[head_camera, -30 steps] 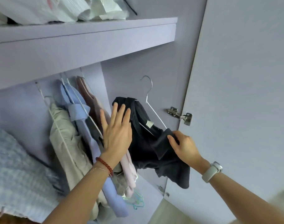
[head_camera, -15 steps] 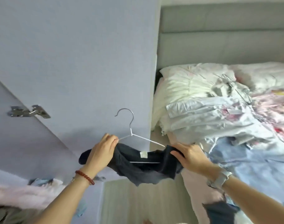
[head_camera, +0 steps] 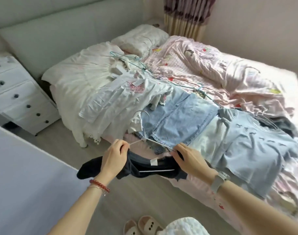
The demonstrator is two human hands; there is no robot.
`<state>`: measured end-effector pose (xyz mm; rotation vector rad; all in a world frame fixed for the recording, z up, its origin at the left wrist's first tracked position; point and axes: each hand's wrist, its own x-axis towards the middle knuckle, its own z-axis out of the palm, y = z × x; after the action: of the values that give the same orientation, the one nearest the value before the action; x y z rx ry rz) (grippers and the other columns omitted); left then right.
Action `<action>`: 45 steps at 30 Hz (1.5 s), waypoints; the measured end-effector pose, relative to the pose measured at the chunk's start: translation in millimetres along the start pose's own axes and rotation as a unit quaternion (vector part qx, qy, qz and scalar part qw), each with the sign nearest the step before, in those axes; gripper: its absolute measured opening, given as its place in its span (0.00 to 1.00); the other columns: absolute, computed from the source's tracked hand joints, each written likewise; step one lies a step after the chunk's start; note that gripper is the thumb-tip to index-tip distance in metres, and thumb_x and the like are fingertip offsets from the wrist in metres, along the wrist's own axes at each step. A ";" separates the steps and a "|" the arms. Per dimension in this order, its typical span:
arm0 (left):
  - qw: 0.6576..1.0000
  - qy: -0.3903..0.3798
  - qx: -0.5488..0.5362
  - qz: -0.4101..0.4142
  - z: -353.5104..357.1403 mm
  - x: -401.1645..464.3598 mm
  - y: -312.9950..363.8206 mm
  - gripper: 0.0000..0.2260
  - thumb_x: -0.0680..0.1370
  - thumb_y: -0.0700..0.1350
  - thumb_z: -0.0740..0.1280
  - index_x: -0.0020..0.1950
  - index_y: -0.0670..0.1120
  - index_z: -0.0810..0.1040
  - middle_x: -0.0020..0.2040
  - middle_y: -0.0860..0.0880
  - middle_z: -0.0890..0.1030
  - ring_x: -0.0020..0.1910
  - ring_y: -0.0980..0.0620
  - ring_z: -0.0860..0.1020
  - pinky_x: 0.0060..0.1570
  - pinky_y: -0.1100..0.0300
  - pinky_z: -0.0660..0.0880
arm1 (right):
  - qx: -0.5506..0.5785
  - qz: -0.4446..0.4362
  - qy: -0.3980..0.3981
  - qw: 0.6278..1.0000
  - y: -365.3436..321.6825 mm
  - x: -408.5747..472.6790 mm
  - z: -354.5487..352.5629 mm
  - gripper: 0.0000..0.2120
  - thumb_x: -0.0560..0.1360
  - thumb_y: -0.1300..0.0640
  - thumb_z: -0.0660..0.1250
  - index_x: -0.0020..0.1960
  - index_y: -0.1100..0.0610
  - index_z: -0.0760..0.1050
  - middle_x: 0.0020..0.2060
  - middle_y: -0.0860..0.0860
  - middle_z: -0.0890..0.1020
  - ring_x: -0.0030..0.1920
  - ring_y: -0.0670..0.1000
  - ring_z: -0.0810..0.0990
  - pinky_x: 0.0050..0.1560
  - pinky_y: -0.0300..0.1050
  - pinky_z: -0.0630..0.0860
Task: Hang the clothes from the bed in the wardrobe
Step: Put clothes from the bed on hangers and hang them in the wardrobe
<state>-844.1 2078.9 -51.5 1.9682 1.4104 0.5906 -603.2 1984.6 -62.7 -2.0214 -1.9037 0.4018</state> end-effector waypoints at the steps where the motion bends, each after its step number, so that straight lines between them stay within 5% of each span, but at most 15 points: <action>1: 1.000 -0.024 -0.001 0.012 9.8 6.6 5.8 0.09 0.79 0.41 0.60 0.40 0.47 0.73 0.39 0.54 0.74 0.40 0.53 0.74 0.42 0.60 0.66 | -0.010 0.034 0.020 0.999 5.5 -10.1 -1.9 0.12 0.79 0.51 0.55 0.46 0.57 0.73 0.41 0.51 0.77 0.38 0.55 0.78 0.35 0.48 0.72; 7: 0.986 -0.135 -0.030 0.090 74.6 41.7 64.6 0.08 0.79 0.45 0.61 0.43 0.44 0.75 0.44 0.49 0.76 0.45 0.50 0.74 0.45 0.59 0.67 | -0.110 0.196 0.199 0.954 36.6 -62.3 -32.8 0.08 0.77 0.58 0.62 0.41 0.58 0.76 0.31 0.50 0.81 0.31 0.54 0.79 0.28 0.42 0.67; 10: 0.976 -0.173 -0.062 0.115 107.7 59.2 108.9 0.07 0.79 0.47 0.62 0.44 0.46 0.74 0.43 0.50 0.77 0.45 0.51 0.74 0.44 0.61 0.66 | -0.126 0.241 0.278 0.921 65.7 -75.1 -55.9 0.02 0.73 0.64 0.67 0.42 0.60 0.77 0.33 0.53 0.82 0.33 0.57 0.79 0.36 0.48 0.72; 14: 0.963 -0.213 -0.043 0.157 158.1 85.7 165.9 0.10 0.79 0.49 0.62 0.49 0.43 0.76 0.47 0.47 0.79 0.46 0.52 0.74 0.44 0.64 0.65 | -0.151 0.311 0.332 0.878 125.6 -76.8 -84.0 0.03 0.73 0.65 0.66 0.45 0.61 0.78 0.37 0.55 0.82 0.39 0.59 0.79 0.46 0.52 0.65; 19: 0.955 -0.236 -0.047 0.173 239.0 135.1 237.9 0.10 0.79 0.48 0.61 0.51 0.42 0.77 0.51 0.44 0.80 0.51 0.47 0.76 0.50 0.58 0.70 | -0.168 0.335 0.341 0.862 233.0 -61.1 -128.4 0.04 0.74 0.63 0.64 0.45 0.60 0.77 0.39 0.54 0.83 0.42 0.58 0.79 0.45 0.49 0.57; 26: 0.954 -0.232 -0.018 0.189 389.2 214.8 346.5 0.09 0.78 0.42 0.62 0.55 0.40 0.76 0.54 0.41 0.77 0.55 0.44 0.74 0.52 0.62 0.65 | -0.089 0.402 0.305 0.859 414.9 -31.2 -181.1 0.08 0.77 0.60 0.60 0.49 0.59 0.77 0.45 0.55 0.81 0.51 0.58 0.76 0.52 0.48 0.56; 31: 0.962 -0.200 0.020 0.184 466.2 262.0 387.8 0.13 0.79 0.42 0.59 0.62 0.43 0.74 0.60 0.42 0.74 0.61 0.44 0.70 0.62 0.52 0.65 | -0.062 0.440 0.279 0.851 511.1 0.5 -192.2 0.10 0.78 0.56 0.57 0.52 0.57 0.76 0.50 0.55 0.80 0.57 0.57 0.72 0.58 0.48 0.56; 34: 0.949 -0.228 0.109 0.188 508.6 275.5 380.9 0.19 0.79 0.44 0.57 0.71 0.47 0.65 0.69 0.45 0.67 0.68 0.44 0.63 0.68 0.47 0.58 | -0.019 0.483 0.230 0.845 554.8 9.3 -169.0 0.15 0.79 0.54 0.57 0.64 0.54 0.70 0.62 0.52 0.74 0.66 0.54 0.65 0.69 0.54 0.49; 37: 0.903 -0.328 0.217 0.175 541.6 262.2 346.4 0.24 0.80 0.48 0.55 0.75 0.50 0.53 0.76 0.48 0.54 0.74 0.46 0.53 0.71 0.43 0.50 | 0.002 0.501 0.107 0.859 574.8 8.9 -128.9 0.23 0.79 0.51 0.54 0.73 0.53 0.57 0.73 0.52 0.59 0.73 0.53 0.54 0.71 0.62 0.46; 42: 0.785 -0.499 0.345 0.125 564.3 217.6 277.8 0.26 0.81 0.54 0.51 0.76 0.55 0.43 0.77 0.51 0.40 0.75 0.45 0.39 0.70 0.38 0.42 | 0.044 0.474 -0.111 0.873 555.4 -11.0 -54.9 0.25 0.80 0.47 0.48 0.75 0.50 0.49 0.76 0.51 0.49 0.75 0.54 0.43 0.71 0.61 0.45; 45: 0.774 -0.508 0.353 0.134 565.3 217.7 267.2 0.26 0.81 0.55 0.50 0.76 0.56 0.44 0.77 0.51 0.41 0.75 0.46 0.39 0.70 0.39 0.42 | 0.009 0.467 -0.158 0.870 550.9 -12.9 -45.9 0.25 0.80 0.47 0.48 0.75 0.50 0.49 0.76 0.52 0.49 0.75 0.57 0.42 0.72 0.62 0.44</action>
<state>-213.9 2092.0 -254.1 2.4224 0.6399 -0.9741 -87.1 1942.5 -256.4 -2.8849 -0.8759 1.0139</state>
